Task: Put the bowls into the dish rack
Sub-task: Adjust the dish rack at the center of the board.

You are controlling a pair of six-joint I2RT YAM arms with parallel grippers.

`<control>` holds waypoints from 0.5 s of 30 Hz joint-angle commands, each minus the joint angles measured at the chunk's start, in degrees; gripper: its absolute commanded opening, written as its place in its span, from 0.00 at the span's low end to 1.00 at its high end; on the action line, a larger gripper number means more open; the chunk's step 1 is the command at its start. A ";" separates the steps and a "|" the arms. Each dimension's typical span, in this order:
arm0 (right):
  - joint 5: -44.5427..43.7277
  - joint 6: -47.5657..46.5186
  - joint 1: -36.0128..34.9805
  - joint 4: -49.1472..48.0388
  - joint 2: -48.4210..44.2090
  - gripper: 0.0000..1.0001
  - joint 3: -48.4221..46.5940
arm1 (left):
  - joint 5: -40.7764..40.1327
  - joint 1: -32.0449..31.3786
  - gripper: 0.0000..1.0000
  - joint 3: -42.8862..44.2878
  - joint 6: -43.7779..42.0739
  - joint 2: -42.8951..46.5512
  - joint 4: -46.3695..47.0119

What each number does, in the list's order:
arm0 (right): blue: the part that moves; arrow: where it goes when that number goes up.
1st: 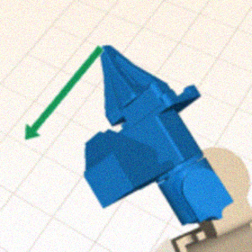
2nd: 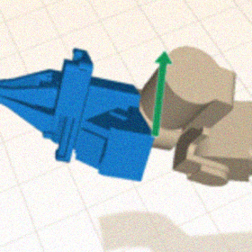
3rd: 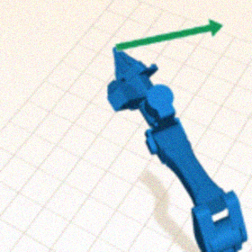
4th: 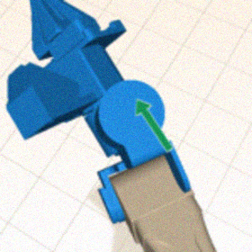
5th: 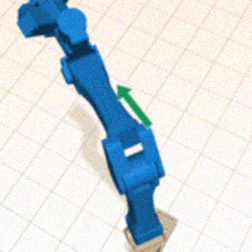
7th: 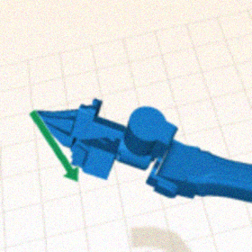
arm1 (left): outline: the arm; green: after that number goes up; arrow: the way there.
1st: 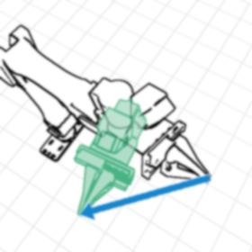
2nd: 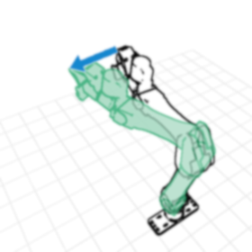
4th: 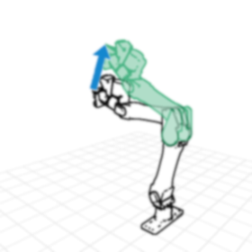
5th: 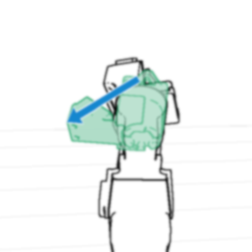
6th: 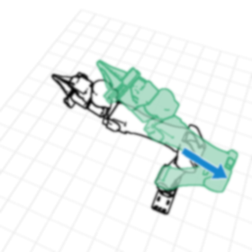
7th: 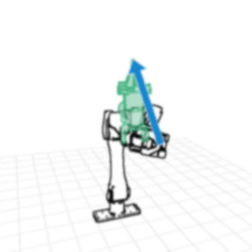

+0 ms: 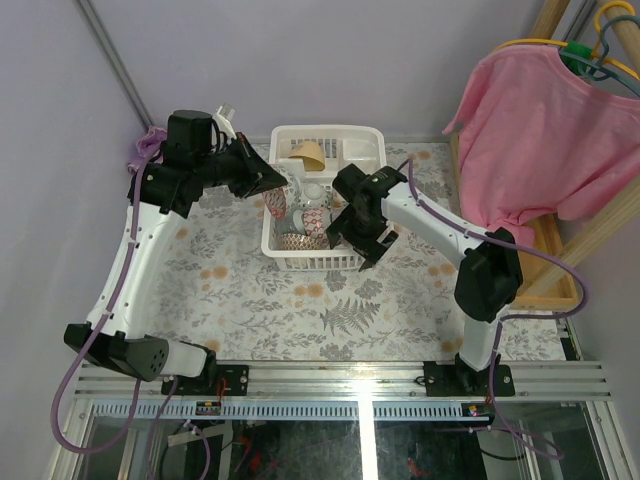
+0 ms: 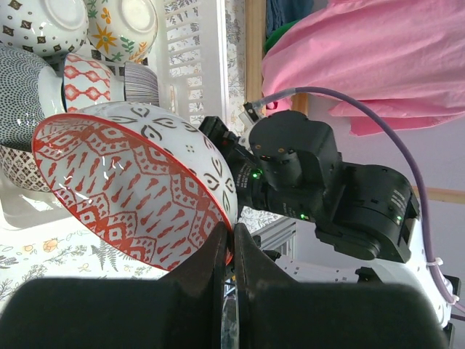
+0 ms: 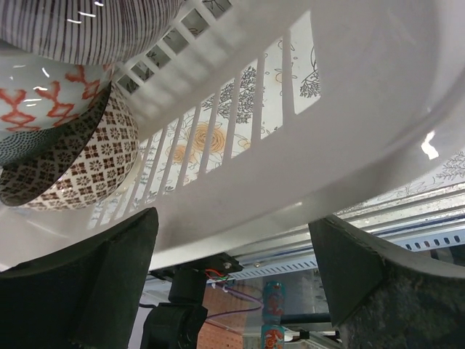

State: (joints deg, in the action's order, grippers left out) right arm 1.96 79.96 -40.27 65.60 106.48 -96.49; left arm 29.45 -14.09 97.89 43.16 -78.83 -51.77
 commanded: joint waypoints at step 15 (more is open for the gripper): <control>-6.74 -5.33 -1.04 1.86 1.41 0.52 -0.47 | 4.86 0.48 0.00 0.06 1.67 0.79 -0.64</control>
State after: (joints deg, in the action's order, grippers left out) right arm -0.58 81.78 -40.58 65.98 108.49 -96.20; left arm 29.45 -14.09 97.47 43.00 -78.83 -51.75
